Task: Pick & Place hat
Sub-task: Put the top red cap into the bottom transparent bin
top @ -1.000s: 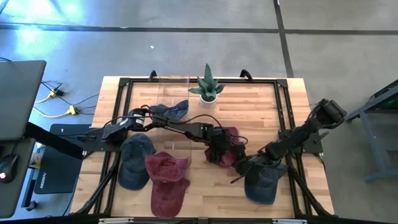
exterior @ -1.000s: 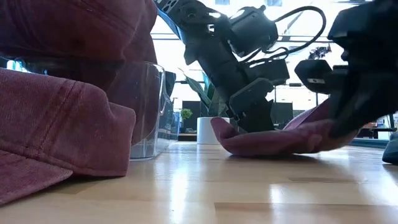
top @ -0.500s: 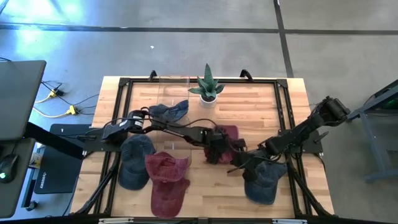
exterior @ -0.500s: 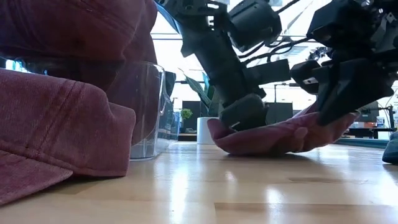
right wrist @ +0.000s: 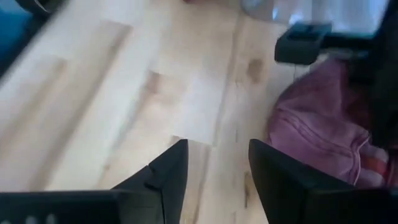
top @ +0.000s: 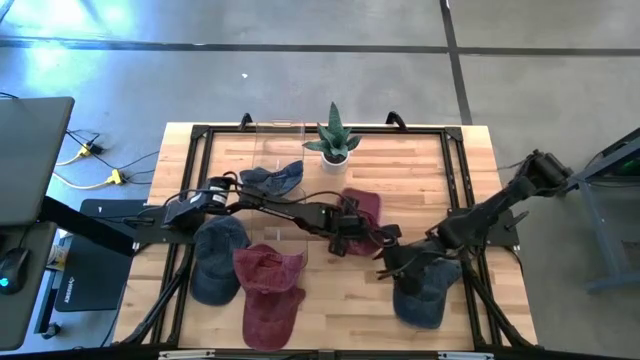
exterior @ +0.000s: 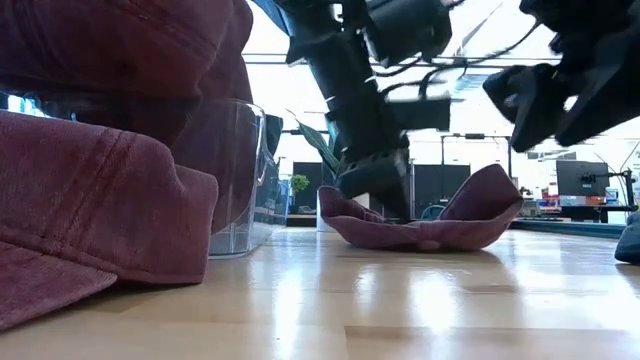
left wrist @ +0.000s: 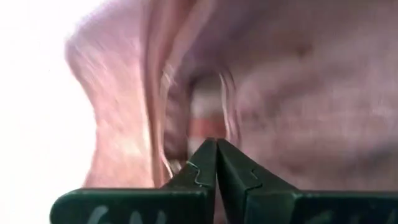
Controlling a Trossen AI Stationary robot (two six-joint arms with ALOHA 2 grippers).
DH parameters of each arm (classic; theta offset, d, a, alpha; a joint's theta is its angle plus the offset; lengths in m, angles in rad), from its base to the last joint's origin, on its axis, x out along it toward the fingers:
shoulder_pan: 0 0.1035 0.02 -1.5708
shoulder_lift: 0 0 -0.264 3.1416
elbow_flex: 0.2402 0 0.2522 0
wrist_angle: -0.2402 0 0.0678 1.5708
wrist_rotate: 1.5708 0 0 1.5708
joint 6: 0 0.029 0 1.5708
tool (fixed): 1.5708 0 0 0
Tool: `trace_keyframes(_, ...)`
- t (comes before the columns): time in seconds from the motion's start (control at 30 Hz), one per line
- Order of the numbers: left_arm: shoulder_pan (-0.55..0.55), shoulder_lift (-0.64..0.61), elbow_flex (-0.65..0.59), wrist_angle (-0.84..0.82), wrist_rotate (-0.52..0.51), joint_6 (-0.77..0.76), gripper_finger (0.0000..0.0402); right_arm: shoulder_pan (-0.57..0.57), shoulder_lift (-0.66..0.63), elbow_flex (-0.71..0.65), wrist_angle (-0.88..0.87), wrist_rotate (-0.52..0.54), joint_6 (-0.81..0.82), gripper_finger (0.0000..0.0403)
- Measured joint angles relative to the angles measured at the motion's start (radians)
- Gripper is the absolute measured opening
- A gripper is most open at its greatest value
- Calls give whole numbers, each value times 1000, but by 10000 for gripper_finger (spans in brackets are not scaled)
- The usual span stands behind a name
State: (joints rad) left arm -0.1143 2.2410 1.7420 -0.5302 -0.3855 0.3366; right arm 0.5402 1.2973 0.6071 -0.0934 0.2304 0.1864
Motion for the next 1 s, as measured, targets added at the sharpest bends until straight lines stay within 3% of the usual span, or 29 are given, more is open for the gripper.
trace_keyframes(0.43, -78, -58, 0, -35, -37, -8, 3, 218, -161, 0, -40, 161, 16, 133)
trace_keyframes(0.57, -83, -58, 0, -82, 114, 79, 9, 238, -162, 0, -40, 191, 7, 123)
trace_keyframes(0.63, -83, -58, 0, -109, 200, 106, 25, 240, -162, 0, -37, 190, 5, 119)
trace_keyframes(0.73, -83, -58, 0, -122, 243, 111, 70, 240, -161, 0, -38, 190, 4, 117)
trace_keyframes(0.9, -83, -58, 0, -153, 231, 111, 163, 240, -161, 0, -38, 190, 4, 118)
trace_keyframes(1.0, -82, -49, 1, -223, 141, 123, 203, 240, -161, 0, -38, 187, 4, 117)
